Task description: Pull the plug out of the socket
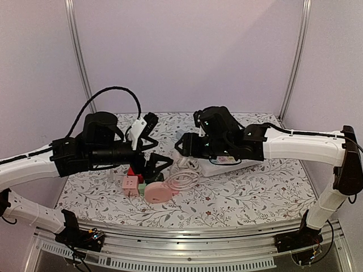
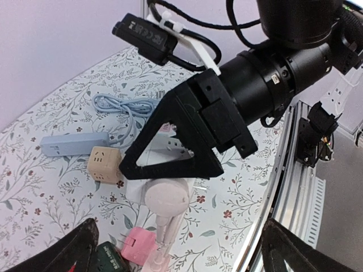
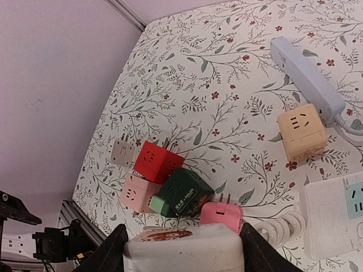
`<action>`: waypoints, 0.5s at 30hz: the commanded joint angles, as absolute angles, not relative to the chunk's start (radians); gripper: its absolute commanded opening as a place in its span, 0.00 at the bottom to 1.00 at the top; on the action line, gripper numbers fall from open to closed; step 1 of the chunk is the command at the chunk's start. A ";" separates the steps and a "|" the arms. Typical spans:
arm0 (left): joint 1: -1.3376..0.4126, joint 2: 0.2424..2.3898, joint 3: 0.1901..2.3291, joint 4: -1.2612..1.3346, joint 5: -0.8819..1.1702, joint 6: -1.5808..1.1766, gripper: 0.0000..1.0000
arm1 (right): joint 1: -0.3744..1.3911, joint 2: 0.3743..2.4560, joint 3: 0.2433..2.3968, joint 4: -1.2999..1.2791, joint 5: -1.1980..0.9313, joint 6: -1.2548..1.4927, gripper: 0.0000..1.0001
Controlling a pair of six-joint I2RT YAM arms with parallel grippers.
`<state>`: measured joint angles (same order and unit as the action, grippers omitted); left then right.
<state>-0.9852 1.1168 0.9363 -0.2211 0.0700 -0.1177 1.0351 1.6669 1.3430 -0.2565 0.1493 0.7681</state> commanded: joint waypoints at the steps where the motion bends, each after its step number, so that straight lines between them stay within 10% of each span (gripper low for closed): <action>1: -0.961 1.142 0.932 -0.244 0.127 -0.260 0.93 | 1.038 1.598 1.365 -0.218 0.208 0.723 0.40; 15: -0.940 1.313 1.018 -0.200 0.189 -0.349 0.67 | 1.038 1.580 1.351 -0.218 0.186 0.722 0.39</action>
<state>-0.9524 1.2755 0.9668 -0.2214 0.1898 -0.3275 1.0351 1.6489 1.3430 -0.2703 0.1711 0.7353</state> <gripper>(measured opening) 0.699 0.602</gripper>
